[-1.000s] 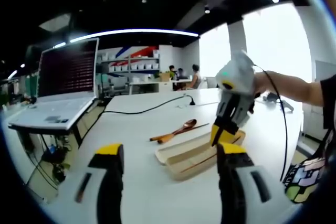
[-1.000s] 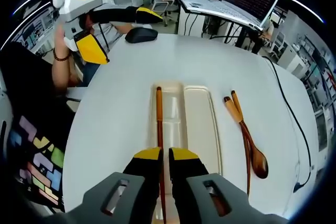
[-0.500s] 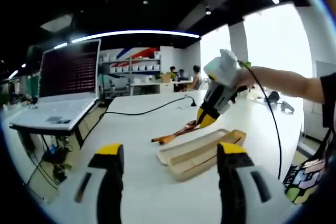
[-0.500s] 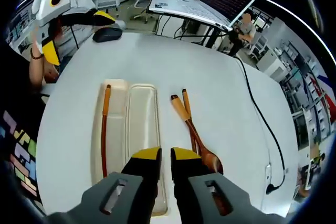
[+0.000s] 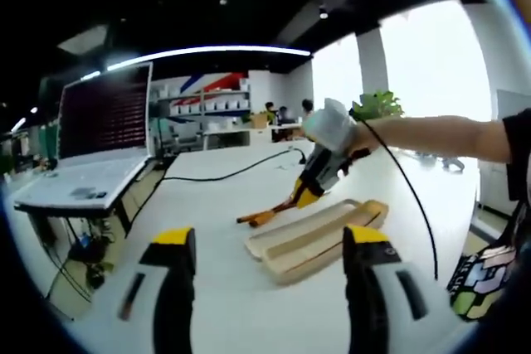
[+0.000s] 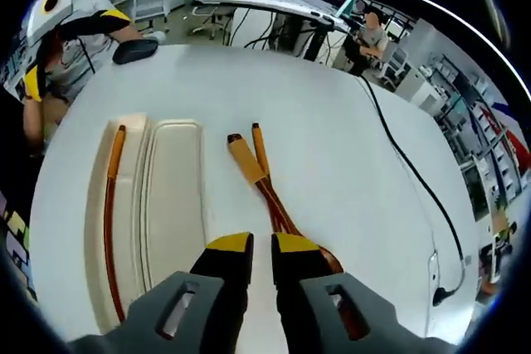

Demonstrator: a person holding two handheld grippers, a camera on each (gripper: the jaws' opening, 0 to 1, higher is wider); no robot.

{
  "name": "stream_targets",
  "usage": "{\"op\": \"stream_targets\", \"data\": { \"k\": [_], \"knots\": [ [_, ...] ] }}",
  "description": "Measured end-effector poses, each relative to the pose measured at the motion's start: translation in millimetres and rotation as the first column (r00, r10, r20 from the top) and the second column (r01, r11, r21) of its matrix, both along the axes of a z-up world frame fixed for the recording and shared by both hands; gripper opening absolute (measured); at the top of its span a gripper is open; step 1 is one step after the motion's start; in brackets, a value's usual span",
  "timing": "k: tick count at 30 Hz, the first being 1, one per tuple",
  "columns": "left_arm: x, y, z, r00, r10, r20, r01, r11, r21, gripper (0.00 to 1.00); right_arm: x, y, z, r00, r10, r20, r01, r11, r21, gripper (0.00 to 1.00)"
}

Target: Arrange the utensils inside the cutlery case until each visible utensil rests in its matching compartment.

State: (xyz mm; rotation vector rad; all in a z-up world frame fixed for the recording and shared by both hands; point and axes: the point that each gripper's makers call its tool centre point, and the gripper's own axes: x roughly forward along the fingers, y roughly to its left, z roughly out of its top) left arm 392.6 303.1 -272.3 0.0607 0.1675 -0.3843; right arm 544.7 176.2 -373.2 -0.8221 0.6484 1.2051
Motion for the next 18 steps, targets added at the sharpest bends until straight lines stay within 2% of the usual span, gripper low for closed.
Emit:
{"op": "stream_targets", "data": {
  "k": [5,14,18],
  "knots": [
    [0.8,3.0,1.2,1.000,0.009,0.003,-0.009,1.000,-0.005,0.76,7.9,3.8,-0.2,1.000,-0.014,0.013,0.014,1.000,0.018,0.12],
    [0.0,3.1,2.3,1.000,0.004,0.005,-0.004,1.000,-0.009,0.76,10.8,7.4,-8.3,0.999,-0.044,-0.029,0.045,0.999,0.019,0.13],
    [-0.2,5.0,2.8,1.000,0.009,0.006,-0.009,1.000,-0.012,0.76,12.8,12.5,-10.4,0.997,-0.055,-0.060,0.058,0.997,0.054,0.13]
  ]
}}
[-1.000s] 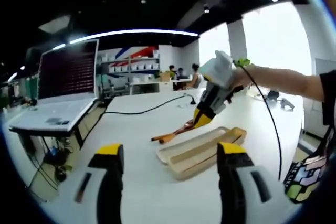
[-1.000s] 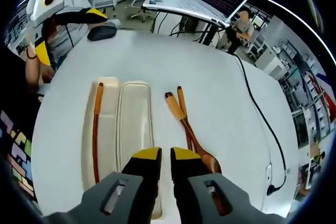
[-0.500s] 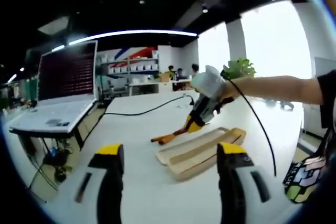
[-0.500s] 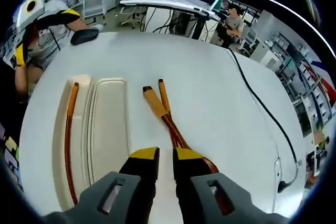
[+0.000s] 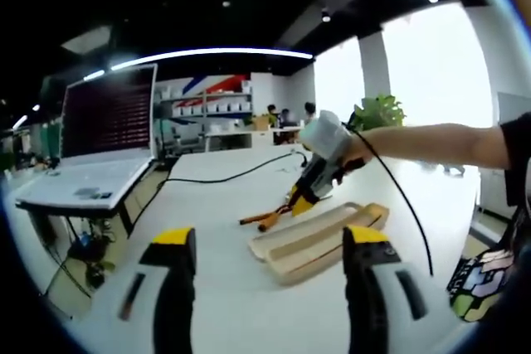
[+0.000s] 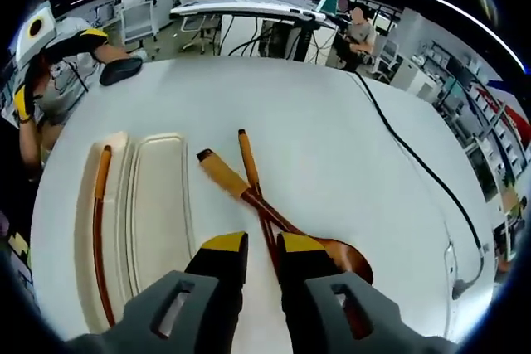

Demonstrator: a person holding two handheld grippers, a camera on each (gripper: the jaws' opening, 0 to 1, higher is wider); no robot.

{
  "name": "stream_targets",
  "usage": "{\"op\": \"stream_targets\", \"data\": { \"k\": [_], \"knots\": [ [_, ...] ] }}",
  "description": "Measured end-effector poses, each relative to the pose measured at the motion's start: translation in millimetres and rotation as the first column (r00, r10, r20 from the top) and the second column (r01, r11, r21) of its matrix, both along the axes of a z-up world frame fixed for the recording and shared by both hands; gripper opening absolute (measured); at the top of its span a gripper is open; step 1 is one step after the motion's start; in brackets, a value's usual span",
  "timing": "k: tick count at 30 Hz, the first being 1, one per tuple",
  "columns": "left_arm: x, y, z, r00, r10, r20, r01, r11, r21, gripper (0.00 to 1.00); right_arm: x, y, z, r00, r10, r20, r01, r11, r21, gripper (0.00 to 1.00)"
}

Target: Arrange the utensils inside the cutlery case until each visible utensil rests in its matching compartment.

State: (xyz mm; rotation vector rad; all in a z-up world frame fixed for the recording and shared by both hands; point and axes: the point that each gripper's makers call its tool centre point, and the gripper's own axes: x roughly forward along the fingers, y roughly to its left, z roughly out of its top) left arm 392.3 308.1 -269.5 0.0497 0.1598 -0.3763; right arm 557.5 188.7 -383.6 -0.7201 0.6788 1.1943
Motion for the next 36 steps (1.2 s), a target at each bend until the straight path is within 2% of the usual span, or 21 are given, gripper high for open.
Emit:
{"op": "stream_targets", "data": {
  "k": [3,4,5,6,9,21,24,25,29,32,36],
  "knots": [
    [0.7,1.0,0.7,1.000,0.002,0.002,-0.002,1.000,-0.005,0.76,1.0,10.0,-1.5,0.994,-0.037,-0.099,0.046,0.995,0.092,0.11],
    [0.7,1.0,0.4,1.000,0.001,0.001,-0.001,1.000,-0.005,0.76,-3.7,11.8,-1.0,0.985,-0.063,-0.160,0.085,0.988,0.132,0.08],
    [0.4,0.7,-0.4,1.000,0.000,-0.002,0.000,1.000,-0.004,0.76,0.3,12.5,0.4,0.986,-0.066,-0.152,0.089,0.985,0.150,0.07],
    [0.4,0.7,-0.5,1.000,0.000,-0.003,0.000,1.000,-0.004,0.76,1.7,9.0,-0.3,0.988,-0.062,-0.141,0.081,0.987,0.136,0.04],
    [0.8,1.0,0.1,1.000,0.003,-0.001,-0.003,1.000,-0.009,0.76,1.2,10.3,4.6,0.986,-0.063,-0.155,0.086,0.985,0.149,0.03],
    [3.0,-5.2,-3.7,1.000,-0.015,-0.011,0.015,1.000,-0.008,0.76,-7.1,5.2,8.1,0.992,-0.020,-0.124,0.032,0.995,0.090,0.02],
    [1.5,-4.4,-3.4,1.000,-0.016,-0.011,0.015,1.000,-0.012,0.76,-11.2,1.0,6.8,0.983,-0.051,-0.174,0.065,0.995,0.071,0.02],
    [1.4,-3.7,-3.1,1.000,-0.013,-0.010,0.013,1.000,-0.012,0.76,-12.6,-1.4,6.0,0.985,-0.033,-0.170,0.041,0.998,0.044,0.02],
    [2.3,-0.4,-2.8,1.000,-0.002,-0.009,0.002,1.000,-0.014,0.76,-13.6,-8.5,8.4,0.980,-0.041,-0.195,0.047,0.998,0.029,0.02],
    [1.5,-1.0,-3.8,1.000,-0.006,-0.010,0.006,1.000,-0.010,0.76,-17.5,-17.1,6.0,0.978,-0.048,-0.201,0.046,0.999,-0.014,0.02],
    [3.2,-1.7,-3.8,1.000,-0.006,-0.010,0.006,1.000,-0.020,0.76,-21.1,-18.4,6.5,0.972,-0.054,-0.229,0.054,0.999,-0.007,0.02]
  ]
}}
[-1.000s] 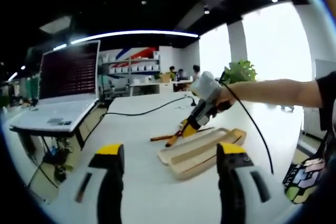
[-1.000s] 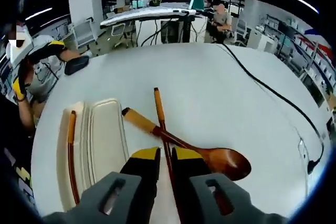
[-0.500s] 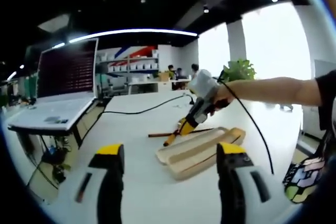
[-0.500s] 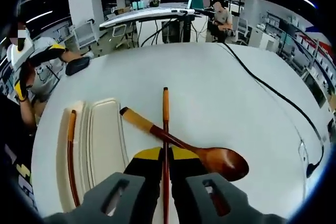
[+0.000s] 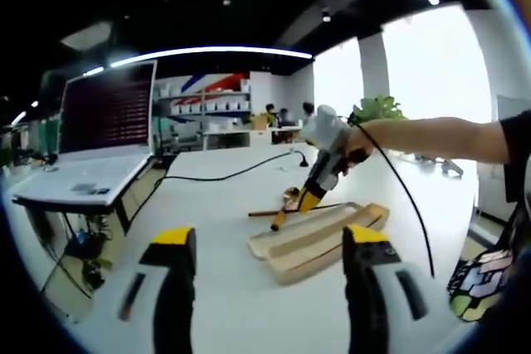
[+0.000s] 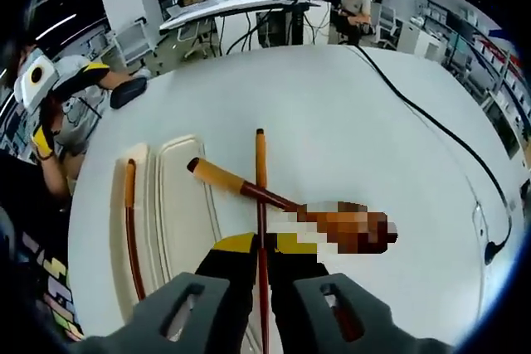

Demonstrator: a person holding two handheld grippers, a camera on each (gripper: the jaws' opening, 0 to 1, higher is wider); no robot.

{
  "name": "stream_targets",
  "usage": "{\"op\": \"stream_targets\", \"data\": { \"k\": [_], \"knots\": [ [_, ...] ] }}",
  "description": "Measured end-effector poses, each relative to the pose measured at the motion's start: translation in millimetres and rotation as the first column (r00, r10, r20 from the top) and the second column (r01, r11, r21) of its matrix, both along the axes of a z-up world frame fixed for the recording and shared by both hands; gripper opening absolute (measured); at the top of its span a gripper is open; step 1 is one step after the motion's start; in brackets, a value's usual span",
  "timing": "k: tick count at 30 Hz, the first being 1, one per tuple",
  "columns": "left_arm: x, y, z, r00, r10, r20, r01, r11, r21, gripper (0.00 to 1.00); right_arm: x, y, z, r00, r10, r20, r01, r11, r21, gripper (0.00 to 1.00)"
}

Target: Arrange the utensils inside the cutlery case until each visible utensil rests in its matching compartment.

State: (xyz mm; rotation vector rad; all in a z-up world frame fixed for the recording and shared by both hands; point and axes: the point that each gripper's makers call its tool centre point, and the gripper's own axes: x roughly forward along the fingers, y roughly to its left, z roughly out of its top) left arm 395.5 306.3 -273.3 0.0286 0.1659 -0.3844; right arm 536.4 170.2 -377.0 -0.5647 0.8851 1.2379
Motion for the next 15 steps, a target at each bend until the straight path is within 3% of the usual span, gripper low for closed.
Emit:
{"op": "stream_targets", "data": {
  "k": [5,10,11,15],
  "knots": [
    [0.4,-0.2,-0.8,1.000,-0.002,-0.003,0.002,1.000,0.005,0.76,-10.6,-2.9,1.7,0.999,0.004,-0.041,-0.006,1.000,-0.031,0.02],
    [0.3,-0.4,-0.3,1.000,-0.001,0.000,0.001,1.000,0.002,0.76,-0.2,-3.5,3.7,0.998,0.068,-0.018,-0.069,0.995,-0.065,0.02],
    [-0.2,0.0,0.0,1.000,0.000,0.001,0.000,1.000,0.003,0.76,5.3,-5.1,4.2,0.994,0.106,-0.009,-0.106,0.989,-0.098,0.02],
    [-1.6,3.3,1.0,1.000,0.007,0.004,-0.007,1.000,0.003,0.76,-1.1,-7.0,8.0,0.994,0.112,-0.015,-0.113,0.985,-0.127,0.02]
  ]
}}
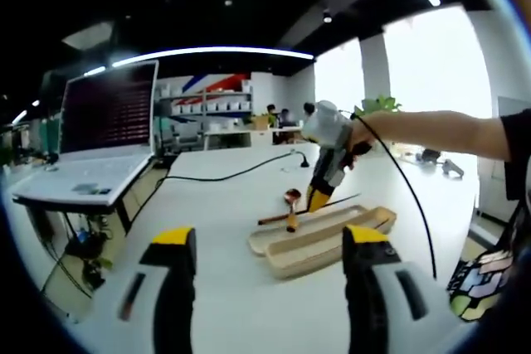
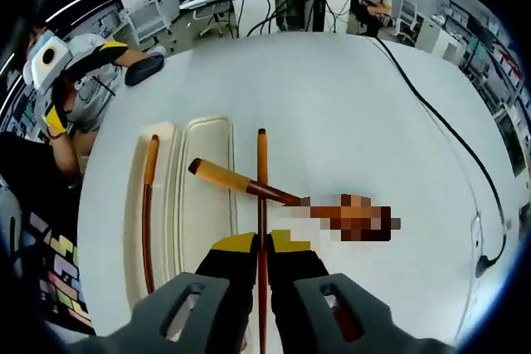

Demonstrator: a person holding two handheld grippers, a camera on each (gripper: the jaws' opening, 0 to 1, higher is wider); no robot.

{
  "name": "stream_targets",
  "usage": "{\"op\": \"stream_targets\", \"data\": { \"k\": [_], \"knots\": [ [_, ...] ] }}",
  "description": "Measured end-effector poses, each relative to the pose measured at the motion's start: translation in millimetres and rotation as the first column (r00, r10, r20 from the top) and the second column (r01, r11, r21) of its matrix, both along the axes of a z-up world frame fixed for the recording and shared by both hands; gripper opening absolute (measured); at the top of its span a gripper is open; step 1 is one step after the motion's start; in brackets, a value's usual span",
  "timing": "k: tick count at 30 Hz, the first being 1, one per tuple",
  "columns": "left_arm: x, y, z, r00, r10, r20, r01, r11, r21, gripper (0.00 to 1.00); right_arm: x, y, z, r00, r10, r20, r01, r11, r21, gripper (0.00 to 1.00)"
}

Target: Arrange the utensils inside the cutlery case until each visible utensil rests in its matching compartment.

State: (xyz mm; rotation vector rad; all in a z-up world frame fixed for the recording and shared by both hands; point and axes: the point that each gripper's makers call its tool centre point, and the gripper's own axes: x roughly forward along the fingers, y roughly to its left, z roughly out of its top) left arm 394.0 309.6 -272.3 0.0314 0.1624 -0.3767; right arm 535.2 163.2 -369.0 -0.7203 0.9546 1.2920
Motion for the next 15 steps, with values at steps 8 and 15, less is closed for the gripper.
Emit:
{"op": "stream_targets", "data": {
  "k": [8,15],
  "knots": [
    [-1.6,0.9,4.0,1.000,0.001,0.011,-0.001,1.000,-0.003,0.76,-2.7,-12.8,9.3,0.997,0.072,0.036,-0.070,0.996,-0.051,0.02],
    [-1.1,-2.3,1.8,1.000,-0.002,0.001,0.002,1.000,-0.004,0.76,-15.1,-27.3,14.8,0.992,0.111,0.055,-0.107,0.991,-0.085,0.02]
  ]
}}
